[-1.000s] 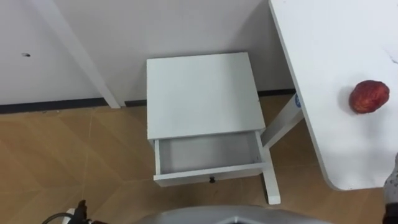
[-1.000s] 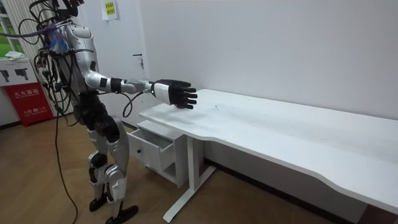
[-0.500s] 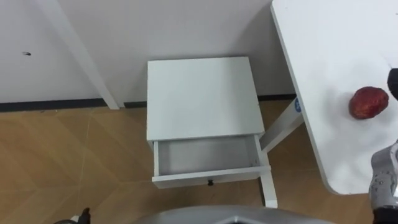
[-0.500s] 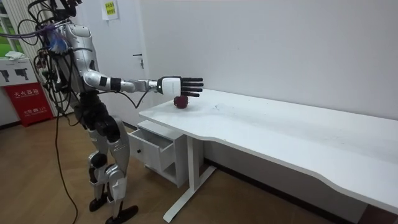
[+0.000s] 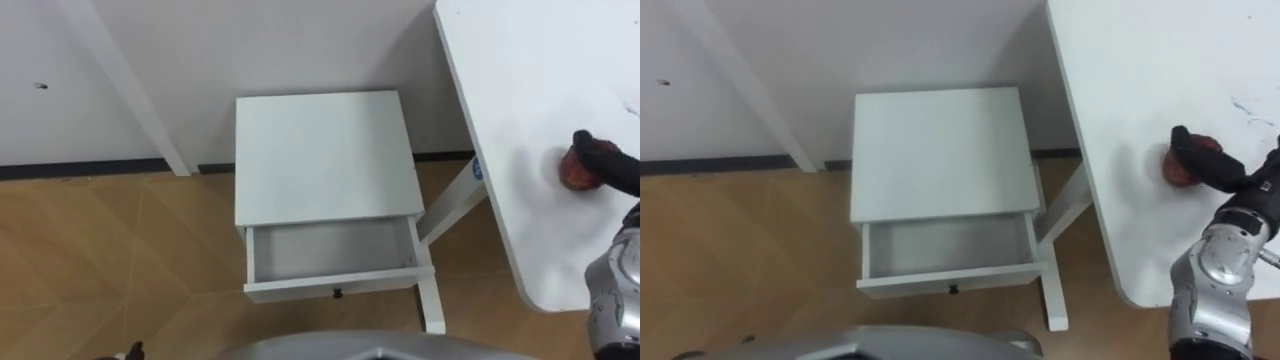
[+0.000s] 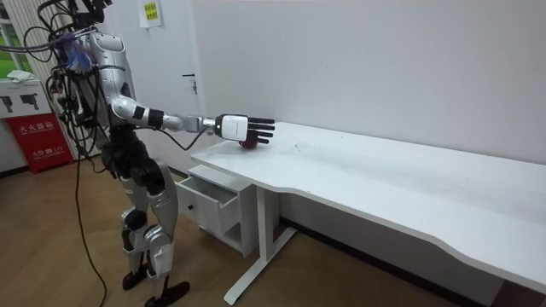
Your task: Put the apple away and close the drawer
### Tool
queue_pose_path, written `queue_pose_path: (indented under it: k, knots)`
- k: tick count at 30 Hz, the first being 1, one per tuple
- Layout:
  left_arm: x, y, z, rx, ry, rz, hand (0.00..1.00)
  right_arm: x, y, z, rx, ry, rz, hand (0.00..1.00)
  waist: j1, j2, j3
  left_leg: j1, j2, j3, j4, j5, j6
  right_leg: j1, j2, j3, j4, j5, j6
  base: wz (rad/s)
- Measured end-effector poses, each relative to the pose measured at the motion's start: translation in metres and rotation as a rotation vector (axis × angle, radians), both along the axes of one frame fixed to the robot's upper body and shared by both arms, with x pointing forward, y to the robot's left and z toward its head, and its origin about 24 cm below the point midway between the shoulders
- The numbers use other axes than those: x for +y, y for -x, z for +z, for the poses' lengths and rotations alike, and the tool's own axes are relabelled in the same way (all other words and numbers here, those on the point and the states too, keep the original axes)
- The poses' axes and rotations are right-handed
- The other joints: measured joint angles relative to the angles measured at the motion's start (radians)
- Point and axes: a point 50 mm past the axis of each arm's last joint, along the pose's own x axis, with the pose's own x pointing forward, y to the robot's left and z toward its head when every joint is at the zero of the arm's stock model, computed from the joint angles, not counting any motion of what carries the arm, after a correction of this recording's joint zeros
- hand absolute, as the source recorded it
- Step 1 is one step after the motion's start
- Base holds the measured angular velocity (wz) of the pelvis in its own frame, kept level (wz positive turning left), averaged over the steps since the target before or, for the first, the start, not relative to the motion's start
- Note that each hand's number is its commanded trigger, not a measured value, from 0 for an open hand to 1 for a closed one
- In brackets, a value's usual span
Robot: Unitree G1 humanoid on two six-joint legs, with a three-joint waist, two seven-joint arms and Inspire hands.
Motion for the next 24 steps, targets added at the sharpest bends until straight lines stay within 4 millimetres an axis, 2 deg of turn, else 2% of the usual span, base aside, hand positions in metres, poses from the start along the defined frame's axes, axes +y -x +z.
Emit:
queue_pose_path:
  k: [5, 13, 16, 17, 18, 24]
  knots:
    - [-0.001, 0.004, -0.001, 0.022, 0.018, -0.001, 0.0, 0.002, 0.001, -0.008, 0.055, -0.02, 0.057, 0.0, 0.004, -0.002, 0.001, -0.002, 0.0, 0.0, 0.0, 0.0, 0.0, 0.0, 0.0, 0.0, -0.003, 0.0, 0.0, 0.0]
    - [-0.002, 0.005, -0.001, 0.04, 0.049, -0.024, 0.0, 0.004, 0.003, -0.017, 0.141, 0.02, 0.143, 0.0, 0.02, -0.012, -0.0021, 0.003, 0.0, -0.001, 0.01, 0.0, 0.0, 0.013, 0.0, -0.003, -0.011, 0.001, -0.001, 0.0]
    - [-0.002, 0.005, -0.001, 0.045, 0.06, -0.025, 0.0, 0.004, 0.005, -0.021, 0.173, 0.024, 0.169, 0.0, 0.022, -0.019, 0.0005, 0.01, 0.0, -0.002, 0.01, -0.001, -0.001, 0.022, 0.0, -0.006, -0.012, 0.001, -0.001, 0.01]
    - [-0.002, 0.004, -0.001, 0.044, 0.062, -0.026, 0.0, 0.004, 0.005, -0.022, 0.188, 0.028, 0.181, 0.3, 0.023, -0.023, 0.0008, 0.01, 0.001, -0.003, 0.01, -0.001, 0.0, 0.025, 0.0, -0.007, -0.011, 0.001, -0.001, 0.0]
    - [-0.002, 0.004, -0.001, 0.045, 0.062, -0.026, 0.0, 0.005, 0.005, -0.023, 0.198, 0.029, 0.192, 1.0, 0.024, -0.024, 0.0017, 0.01, 0.001, -0.004, 0.01, -0.003, 0.0, 0.026, 0.0, -0.008, -0.011, 0.001, -0.001, 0.0]
    - [0.001, 0.005, 0.0, 0.054, 0.069, -0.026, 0.0, 0.002, 0.005, -0.023, 0.25, 0.097, 0.23, 1.0, 0.022, -0.022, 0.0013, 0.01, 0.002, -0.004, 0.019, -0.005, 0.001, 0.031, 0.0, -0.012, -0.01, 0.003, -0.003, 0.0]
